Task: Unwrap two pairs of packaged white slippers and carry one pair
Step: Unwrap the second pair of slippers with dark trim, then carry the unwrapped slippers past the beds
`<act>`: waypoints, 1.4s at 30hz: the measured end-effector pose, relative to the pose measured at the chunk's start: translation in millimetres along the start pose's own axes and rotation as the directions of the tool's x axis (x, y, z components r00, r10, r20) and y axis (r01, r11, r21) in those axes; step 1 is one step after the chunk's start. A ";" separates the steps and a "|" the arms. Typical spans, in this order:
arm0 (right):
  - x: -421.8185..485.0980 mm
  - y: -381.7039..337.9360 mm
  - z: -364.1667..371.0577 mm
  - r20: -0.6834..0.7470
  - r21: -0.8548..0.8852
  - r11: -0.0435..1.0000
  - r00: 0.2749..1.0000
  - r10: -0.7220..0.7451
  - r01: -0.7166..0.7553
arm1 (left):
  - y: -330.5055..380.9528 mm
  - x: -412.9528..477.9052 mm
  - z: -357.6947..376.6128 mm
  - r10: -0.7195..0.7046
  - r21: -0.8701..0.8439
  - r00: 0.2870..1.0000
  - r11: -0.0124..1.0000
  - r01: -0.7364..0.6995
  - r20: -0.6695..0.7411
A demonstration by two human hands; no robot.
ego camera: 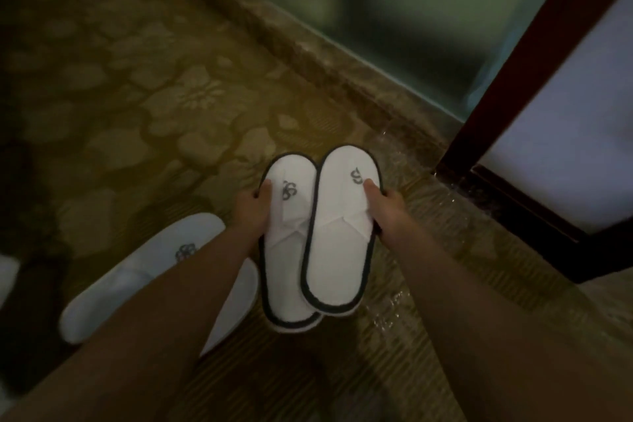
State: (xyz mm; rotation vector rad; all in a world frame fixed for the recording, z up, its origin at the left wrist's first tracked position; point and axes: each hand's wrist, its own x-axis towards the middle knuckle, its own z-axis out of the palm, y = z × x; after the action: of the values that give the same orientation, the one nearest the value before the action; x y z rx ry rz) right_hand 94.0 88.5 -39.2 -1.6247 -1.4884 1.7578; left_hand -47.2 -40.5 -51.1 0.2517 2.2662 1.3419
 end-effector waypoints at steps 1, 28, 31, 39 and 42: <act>-3.9 11.3 2.7 0.005 -0.050 0.999 1.000 0.010 -0.009 | -16.6 -2.8 -6.1 -0.024 0.049 1.000 0.998 0.024 -0.010; -310.0 -136.3 -20.5 0.079 -0.451 0.881 0.976 0.201 -0.145 | 121.4 -231.4 -243.3 -0.351 0.216 0.932 0.906 0.363 -0.092; -331.6 -181.2 -8.4 0.085 -0.459 0.879 0.979 0.188 -0.129 | 160.0 -235.4 -274.4 -0.331 0.184 0.937 0.919 0.348 -0.114; -380.3 -250.3 12.2 0.222 -0.475 0.880 0.967 0.126 -0.006 | 214.6 -260.6 -348.9 -0.248 0.195 0.946 0.938 0.288 -0.208; -402.3 -261.0 10.4 0.299 -0.493 0.870 0.939 0.171 -0.001 | 225.8 -282.9 -367.8 -0.261 0.155 0.934 0.940 0.303 -0.244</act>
State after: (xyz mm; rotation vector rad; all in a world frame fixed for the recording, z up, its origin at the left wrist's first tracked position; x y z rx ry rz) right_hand 103.0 -128.8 388.3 -1.6912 -2.1996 1.8841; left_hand -6.3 -323.0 378.8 -0.1675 2.5023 1.0471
